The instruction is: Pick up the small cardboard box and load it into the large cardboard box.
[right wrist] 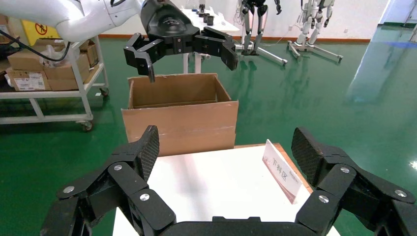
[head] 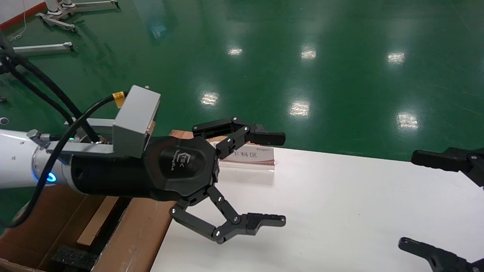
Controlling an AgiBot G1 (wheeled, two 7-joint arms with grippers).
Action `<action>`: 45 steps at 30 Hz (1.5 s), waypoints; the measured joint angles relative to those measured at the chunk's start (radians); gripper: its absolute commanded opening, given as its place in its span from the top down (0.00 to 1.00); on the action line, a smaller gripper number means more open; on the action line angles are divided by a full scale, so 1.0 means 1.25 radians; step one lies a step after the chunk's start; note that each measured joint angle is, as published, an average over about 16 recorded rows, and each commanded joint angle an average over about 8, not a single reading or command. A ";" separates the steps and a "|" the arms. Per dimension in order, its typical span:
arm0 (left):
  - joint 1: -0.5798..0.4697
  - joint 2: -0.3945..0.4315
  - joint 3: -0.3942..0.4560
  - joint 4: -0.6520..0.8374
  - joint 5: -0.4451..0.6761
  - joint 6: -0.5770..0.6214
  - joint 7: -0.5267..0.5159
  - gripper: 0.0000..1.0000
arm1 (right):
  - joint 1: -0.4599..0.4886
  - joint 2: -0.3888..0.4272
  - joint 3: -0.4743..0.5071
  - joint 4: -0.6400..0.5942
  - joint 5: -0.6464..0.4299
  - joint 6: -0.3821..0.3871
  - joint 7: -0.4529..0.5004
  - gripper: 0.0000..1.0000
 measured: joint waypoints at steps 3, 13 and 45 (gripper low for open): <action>-0.005 0.001 0.008 0.003 0.000 -0.001 -0.001 0.00 | 0.000 0.000 0.000 0.000 0.000 0.000 0.000 0.00; -0.015 0.002 0.025 0.009 -0.001 -0.002 -0.003 0.00 | 0.000 0.000 0.000 0.000 0.000 0.000 0.000 0.00; -0.023 0.003 0.037 0.013 -0.002 -0.004 -0.004 0.00 | 0.000 0.000 0.000 0.000 0.000 0.000 0.000 0.00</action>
